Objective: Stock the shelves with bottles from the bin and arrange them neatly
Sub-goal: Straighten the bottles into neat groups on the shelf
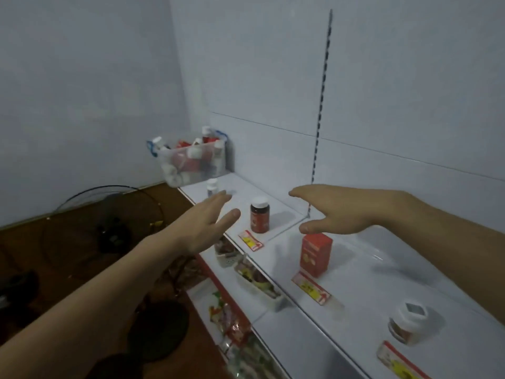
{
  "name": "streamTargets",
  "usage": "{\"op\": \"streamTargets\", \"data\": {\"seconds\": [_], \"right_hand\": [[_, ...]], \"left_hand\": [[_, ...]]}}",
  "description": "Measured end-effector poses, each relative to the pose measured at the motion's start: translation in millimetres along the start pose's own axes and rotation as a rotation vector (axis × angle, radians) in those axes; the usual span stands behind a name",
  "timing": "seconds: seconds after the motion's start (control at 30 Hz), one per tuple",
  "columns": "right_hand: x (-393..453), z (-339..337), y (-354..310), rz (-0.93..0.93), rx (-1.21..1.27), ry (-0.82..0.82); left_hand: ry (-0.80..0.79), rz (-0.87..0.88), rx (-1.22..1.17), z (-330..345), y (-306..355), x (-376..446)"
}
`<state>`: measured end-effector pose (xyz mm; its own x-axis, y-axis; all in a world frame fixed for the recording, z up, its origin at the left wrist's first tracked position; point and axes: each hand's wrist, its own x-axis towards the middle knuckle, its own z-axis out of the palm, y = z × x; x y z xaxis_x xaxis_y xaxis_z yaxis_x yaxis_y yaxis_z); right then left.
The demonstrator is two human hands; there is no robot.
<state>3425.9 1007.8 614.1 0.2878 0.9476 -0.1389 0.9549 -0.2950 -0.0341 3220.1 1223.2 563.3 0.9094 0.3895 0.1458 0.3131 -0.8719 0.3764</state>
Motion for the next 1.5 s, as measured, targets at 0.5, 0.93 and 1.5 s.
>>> {"op": "streamTargets", "data": {"seconds": [0.5,0.93,1.5], "right_hand": [[300,-56,-38,-0.18,-0.11,0.019],[541,-95,-26,-0.193,-0.087,0.003],[769,-86,-40,-0.055,0.069,-0.04]], "left_hand": [[0.048,-0.323,0.154,-101,-221,115],[0.053,-0.332,0.187,-153,-353,256],[0.19,0.097,0.176,-177,-528,454]]}}
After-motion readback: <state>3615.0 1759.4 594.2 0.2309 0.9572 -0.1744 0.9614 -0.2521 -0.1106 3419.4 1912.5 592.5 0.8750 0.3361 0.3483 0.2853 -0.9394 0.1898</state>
